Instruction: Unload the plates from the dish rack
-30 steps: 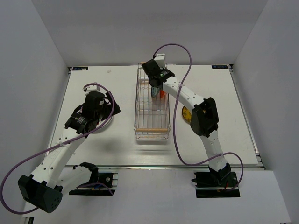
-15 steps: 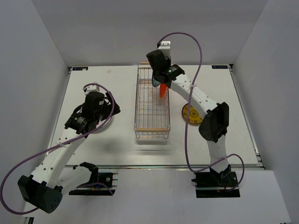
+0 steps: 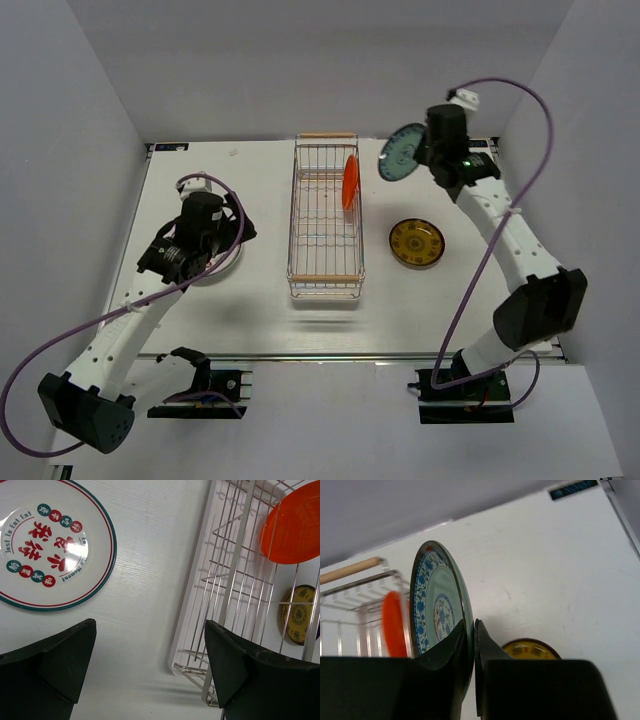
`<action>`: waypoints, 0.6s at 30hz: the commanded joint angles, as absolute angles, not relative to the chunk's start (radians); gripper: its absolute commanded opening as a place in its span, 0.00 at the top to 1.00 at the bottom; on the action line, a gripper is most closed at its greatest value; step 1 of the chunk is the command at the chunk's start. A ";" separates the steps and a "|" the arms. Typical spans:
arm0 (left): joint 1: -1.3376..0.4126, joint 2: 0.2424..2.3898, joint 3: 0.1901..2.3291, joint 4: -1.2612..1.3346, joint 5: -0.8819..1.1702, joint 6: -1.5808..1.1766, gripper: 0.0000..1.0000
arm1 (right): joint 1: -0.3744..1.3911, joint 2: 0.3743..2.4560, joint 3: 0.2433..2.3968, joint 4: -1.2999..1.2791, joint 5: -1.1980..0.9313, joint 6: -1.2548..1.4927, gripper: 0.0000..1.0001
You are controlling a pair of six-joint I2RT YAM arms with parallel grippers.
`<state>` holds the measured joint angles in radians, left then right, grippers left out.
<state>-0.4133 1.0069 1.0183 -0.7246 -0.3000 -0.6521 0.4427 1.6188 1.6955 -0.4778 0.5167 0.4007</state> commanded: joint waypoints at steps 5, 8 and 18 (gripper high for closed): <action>-0.408 1.054 1.084 -0.693 -0.296 -0.623 0.02 | 0.184 1.393 1.289 -0.344 0.186 0.508 1.00; -0.408 1.074 1.095 -0.690 -0.298 -0.606 0.02 | 0.132 1.330 1.119 -0.302 0.111 0.518 1.00; -0.408 1.089 1.085 -0.670 -0.279 -0.589 0.02 | 0.012 1.299 0.830 -0.120 -0.054 0.511 1.00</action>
<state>-0.4133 1.0988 1.0630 -0.6991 -0.2981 -0.6060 0.0261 1.3022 0.8406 -0.2775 0.0246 0.4988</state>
